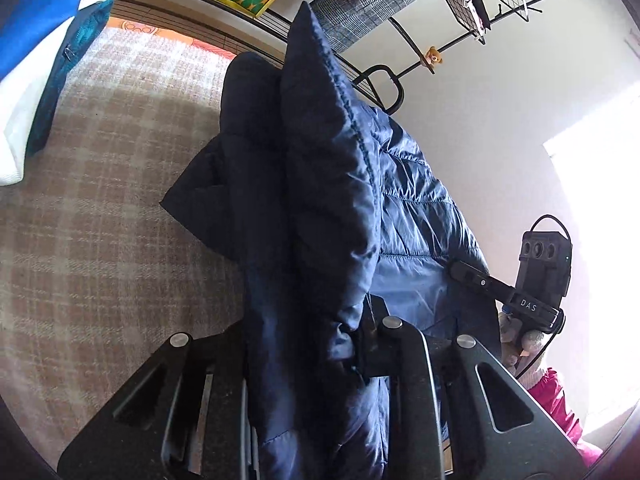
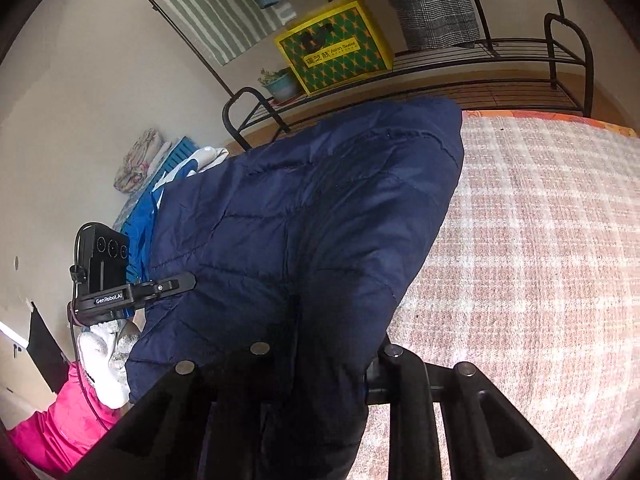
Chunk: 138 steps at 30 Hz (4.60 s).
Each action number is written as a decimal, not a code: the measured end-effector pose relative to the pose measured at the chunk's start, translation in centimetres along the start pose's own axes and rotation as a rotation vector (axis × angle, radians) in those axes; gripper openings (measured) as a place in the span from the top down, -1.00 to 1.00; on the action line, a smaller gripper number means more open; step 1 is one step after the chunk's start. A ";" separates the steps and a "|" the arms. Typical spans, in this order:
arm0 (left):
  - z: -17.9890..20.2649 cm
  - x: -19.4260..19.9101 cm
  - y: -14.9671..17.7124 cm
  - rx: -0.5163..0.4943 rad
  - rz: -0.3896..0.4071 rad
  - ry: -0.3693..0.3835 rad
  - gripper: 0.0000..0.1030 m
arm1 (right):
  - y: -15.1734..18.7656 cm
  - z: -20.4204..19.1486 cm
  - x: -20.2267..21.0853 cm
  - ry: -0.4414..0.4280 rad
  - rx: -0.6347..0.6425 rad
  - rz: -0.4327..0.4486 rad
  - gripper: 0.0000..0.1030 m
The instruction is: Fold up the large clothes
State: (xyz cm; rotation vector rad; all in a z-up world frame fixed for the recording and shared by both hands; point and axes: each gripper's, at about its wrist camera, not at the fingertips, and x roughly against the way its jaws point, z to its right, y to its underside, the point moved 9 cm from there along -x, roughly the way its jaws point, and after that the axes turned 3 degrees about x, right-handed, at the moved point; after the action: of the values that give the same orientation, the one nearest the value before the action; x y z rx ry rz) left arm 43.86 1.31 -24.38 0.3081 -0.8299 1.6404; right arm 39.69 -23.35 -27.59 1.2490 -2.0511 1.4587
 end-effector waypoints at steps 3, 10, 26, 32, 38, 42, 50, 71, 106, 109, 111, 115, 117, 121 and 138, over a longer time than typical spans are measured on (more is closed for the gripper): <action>0.8 1.4 0.7 -0.033 0.020 -0.003 0.60 | 0.1 -1.4 1.1 0.012 0.026 0.009 0.62; 3.4 5.6 0.2 -0.070 0.087 0.033 0.61 | -1.9 -6.3 3.5 0.011 0.079 0.065 0.64; -2.9 24.2 -7.5 -0.133 0.329 -0.072 0.61 | -9.5 -23.2 -3.5 -0.080 0.286 0.173 0.64; -8.1 29.8 -13.1 -0.111 0.416 -0.186 0.61 | -12.6 -30.1 -9.6 -0.141 0.324 0.200 0.64; -15.3 33.3 -17.0 -0.048 0.432 -0.244 0.61 | -14.9 -35.1 -16.3 -0.153 0.351 0.199 0.64; -20.0 33.5 -19.4 -0.027 0.420 -0.307 0.61 | -15.3 -36.5 -20.3 -0.159 0.327 0.198 0.64; -28.7 27.5 -19.3 0.089 0.290 -0.461 0.17 | -11.4 -31.4 -28.4 -0.079 0.209 0.037 0.49; -24.4 38.4 -15.6 0.171 0.580 -0.711 -0.30 | -9.7 -31.1 -17.5 0.032 0.372 0.106 -0.01; 6.7 36.2 6.8 -0.160 0.777 -0.733 -0.90 | 3.6 -27.0 8.4 0.147 0.421 0.397 -0.49; 6.3 35.6 7.3 -0.156 0.797 -0.757 -0.92 | 3.9 -26.3 8.0 0.155 0.422 0.396 -0.49; 5.9 35.0 7.7 -0.146 0.800 -0.762 -0.93 | 4.0 -25.7 7.8 0.164 0.415 0.392 -0.50; 5.4 33.5 8.3 -0.141 0.785 -0.769 -0.93 | 4.1 -24.5 7.9 0.168 0.378 0.408 -0.70; 5.6 32.8 8.6 -0.156 0.777 -0.774 -0.93 | 4.3 -24.0 7.9 0.185 0.369 0.414 -0.77; 5.8 32.2 9.2 -0.172 0.781 -0.794 -1.00 | 4.9 -23.1 8.1 0.215 0.360 0.435 -0.99; 3.8 31.1 9.6 -0.146 0.759 -0.849 -1.00 | 6.7 -20.9 6.6 0.283 0.348 0.426 -0.99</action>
State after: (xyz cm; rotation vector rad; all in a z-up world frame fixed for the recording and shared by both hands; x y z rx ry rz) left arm 26.09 21.70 -5.89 0.6620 -1.8662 2.1398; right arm 26.21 -7.35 -18.27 0.6709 -2.0006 2.1192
